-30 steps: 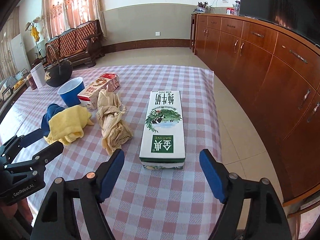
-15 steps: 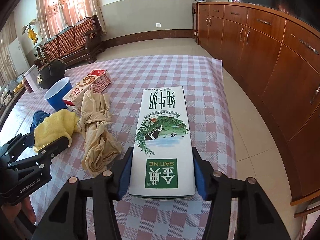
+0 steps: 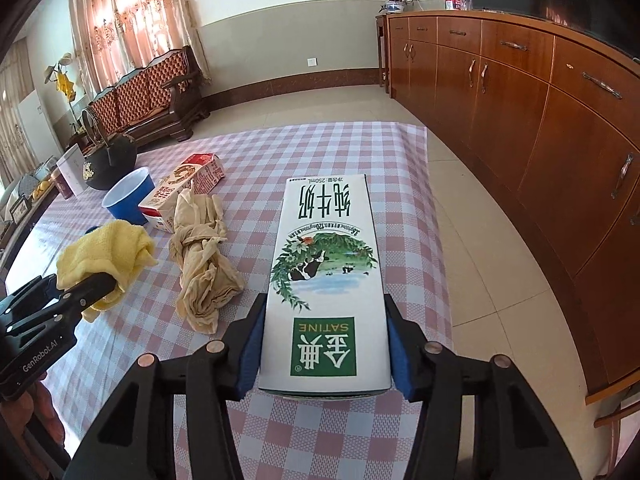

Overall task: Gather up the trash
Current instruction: 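Carry the yellow cloth and milk carton in both grippers over the black bin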

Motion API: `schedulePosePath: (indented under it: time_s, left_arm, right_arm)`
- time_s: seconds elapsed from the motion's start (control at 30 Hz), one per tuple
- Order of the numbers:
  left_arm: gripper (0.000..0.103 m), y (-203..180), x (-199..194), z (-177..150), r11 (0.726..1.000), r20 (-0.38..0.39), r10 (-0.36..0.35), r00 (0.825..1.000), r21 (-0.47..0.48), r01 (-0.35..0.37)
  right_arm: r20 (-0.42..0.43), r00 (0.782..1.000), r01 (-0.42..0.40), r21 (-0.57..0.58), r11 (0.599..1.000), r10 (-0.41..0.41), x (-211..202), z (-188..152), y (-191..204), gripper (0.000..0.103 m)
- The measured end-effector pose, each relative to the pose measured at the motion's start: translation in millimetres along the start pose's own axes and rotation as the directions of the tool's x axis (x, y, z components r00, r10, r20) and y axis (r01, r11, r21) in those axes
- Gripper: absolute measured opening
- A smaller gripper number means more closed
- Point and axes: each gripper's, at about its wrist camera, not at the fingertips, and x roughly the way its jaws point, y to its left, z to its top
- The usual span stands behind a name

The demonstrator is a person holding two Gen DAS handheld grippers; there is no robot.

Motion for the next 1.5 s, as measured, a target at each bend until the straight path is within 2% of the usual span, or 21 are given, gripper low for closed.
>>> schedulePosePath:
  time_s: [0.4, 0.93, 1.2, 1.5]
  left_arm:
    - [0.042, -12.1, -39.3, -18.8, 1.000, 0.034, -0.016, 0.999, 0.024, 0.015]
    - [0.042, -55.3, -96.5, -50.7, 0.991, 0.062, -0.114, 0.992, 0.072, 0.109]
    - [0.042, -89.1, -124.5, -63.6, 0.976, 0.077, -0.190, 0.979, 0.127, 0.179]
    - [0.042, -127.1, -139.7, -72.9, 0.943, 0.072, -0.294, 0.953, 0.182, 0.278]
  right_arm:
    - [0.052, 0.999, -0.003, 0.004, 1.000, 0.002, -52.7, -20.8, -3.4, 0.055]
    - [0.100, 0.992, 0.069, 0.055, 0.996, -0.074, -144.9, -79.5, -28.9, 0.055]
    - [0.111, 0.983, 0.137, 0.108, 0.985, -0.149, -192.1, -109.8, -53.7, 0.055]
    - [0.100, 0.966, 0.223, 0.163, 0.961, -0.240, -235.0, -141.8, -84.3, 0.055]
